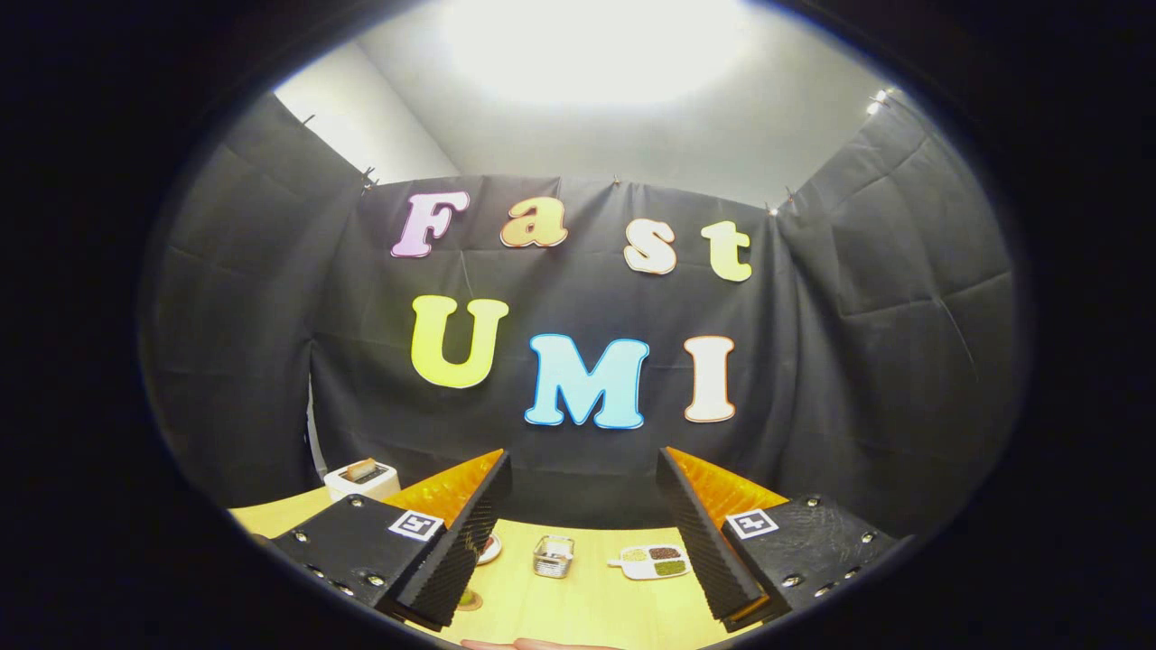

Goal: Take the bottle from table, then pour the juice into the cup, finally place the bottle on the coaster

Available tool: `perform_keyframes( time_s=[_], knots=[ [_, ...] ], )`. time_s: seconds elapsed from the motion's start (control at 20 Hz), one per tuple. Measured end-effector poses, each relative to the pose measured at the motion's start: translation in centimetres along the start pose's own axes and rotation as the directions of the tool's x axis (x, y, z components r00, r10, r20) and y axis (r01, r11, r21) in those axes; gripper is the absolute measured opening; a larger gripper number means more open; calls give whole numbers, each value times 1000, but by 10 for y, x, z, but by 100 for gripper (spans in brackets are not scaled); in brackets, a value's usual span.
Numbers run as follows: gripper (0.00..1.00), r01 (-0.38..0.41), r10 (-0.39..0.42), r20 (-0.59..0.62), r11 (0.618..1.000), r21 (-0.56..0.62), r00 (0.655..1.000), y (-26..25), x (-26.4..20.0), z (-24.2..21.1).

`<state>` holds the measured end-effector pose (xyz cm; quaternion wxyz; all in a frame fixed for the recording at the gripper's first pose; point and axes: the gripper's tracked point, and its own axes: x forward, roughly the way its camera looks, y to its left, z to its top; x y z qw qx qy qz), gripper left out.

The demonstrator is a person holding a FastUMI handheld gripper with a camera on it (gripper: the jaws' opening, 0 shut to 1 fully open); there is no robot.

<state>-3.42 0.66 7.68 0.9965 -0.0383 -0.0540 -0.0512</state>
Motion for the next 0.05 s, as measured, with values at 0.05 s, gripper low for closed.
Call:
perform_keyframes(
  time_s=[0.05],
  knots=[
    [98, 0, 0, -9, 1000, 0, 1000, -1, -2, -4]
  ],
)
